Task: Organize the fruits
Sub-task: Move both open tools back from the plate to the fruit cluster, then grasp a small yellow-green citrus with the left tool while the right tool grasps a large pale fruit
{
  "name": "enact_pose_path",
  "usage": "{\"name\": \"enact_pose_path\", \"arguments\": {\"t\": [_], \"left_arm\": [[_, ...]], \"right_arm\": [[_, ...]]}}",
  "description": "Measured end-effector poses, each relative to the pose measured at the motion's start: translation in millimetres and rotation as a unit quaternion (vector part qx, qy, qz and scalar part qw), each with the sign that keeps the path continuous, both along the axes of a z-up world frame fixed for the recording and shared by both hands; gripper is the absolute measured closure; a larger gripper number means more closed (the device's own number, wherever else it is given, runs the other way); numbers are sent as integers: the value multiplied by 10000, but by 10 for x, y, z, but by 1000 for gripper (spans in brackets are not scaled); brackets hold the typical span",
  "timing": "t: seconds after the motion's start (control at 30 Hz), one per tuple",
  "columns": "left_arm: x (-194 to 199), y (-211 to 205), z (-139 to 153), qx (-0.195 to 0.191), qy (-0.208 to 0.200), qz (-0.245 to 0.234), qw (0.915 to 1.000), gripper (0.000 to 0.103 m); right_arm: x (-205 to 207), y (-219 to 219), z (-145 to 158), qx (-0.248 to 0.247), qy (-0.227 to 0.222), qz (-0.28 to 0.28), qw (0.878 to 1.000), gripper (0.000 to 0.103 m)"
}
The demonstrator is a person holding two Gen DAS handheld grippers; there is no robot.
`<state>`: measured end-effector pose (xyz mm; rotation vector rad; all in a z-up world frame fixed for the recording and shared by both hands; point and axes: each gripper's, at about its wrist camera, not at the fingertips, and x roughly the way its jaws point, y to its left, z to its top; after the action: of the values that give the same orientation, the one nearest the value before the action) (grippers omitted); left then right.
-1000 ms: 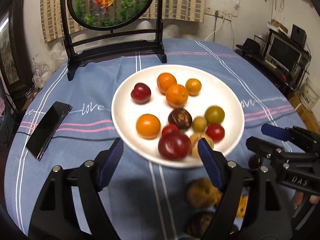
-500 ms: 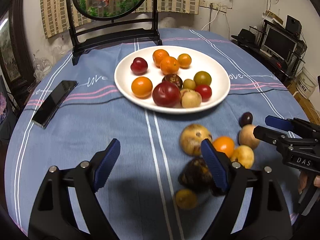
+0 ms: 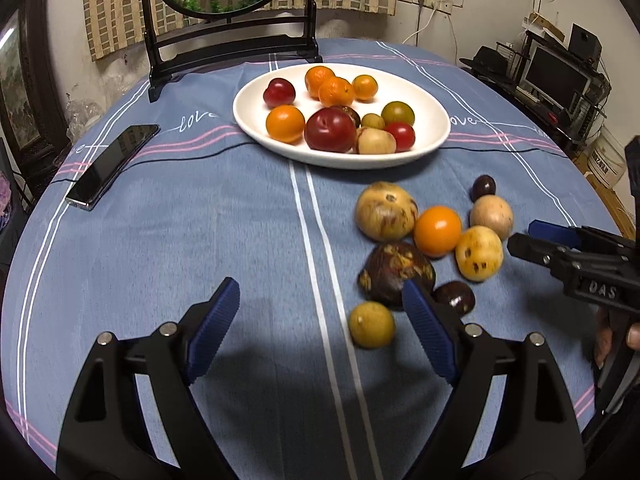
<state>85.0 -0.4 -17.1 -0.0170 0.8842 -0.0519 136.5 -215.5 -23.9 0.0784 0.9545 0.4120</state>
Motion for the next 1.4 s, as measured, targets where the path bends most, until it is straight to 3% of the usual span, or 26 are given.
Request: {"name": "enact_pose_path", "arguments": {"t": [0.5, 0.63, 0.8, 0.87, 0.93, 1.4], "left_arm": [[-61, -222, -150, 115, 219, -395, 9989, 20], [-6, -191, -230, -5, 402, -447, 9982, 34], [1, -204, -241, 80, 372, -395, 9985, 41], [-2, -187, -229, 77, 342, -365, 9987, 60], [-6, -168, -205, -82, 322, -406, 9986, 72], [-29, -202, -230, -21, 287, -474, 9985, 76]], "right_arm": [[-72, -33, 2, 78, 24, 60, 9999, 43], [-80, -39, 1, 79, 25, 55, 10000, 43], [-93, -39, -1, 58, 44, 67, 10000, 43], [-105, -38, 2, 45, 43, 75, 10000, 43], [-118, -28, 4, 33, 43, 91, 9999, 43], [-150, 277, -6, -121, 125, 594, 9981, 43]]}}
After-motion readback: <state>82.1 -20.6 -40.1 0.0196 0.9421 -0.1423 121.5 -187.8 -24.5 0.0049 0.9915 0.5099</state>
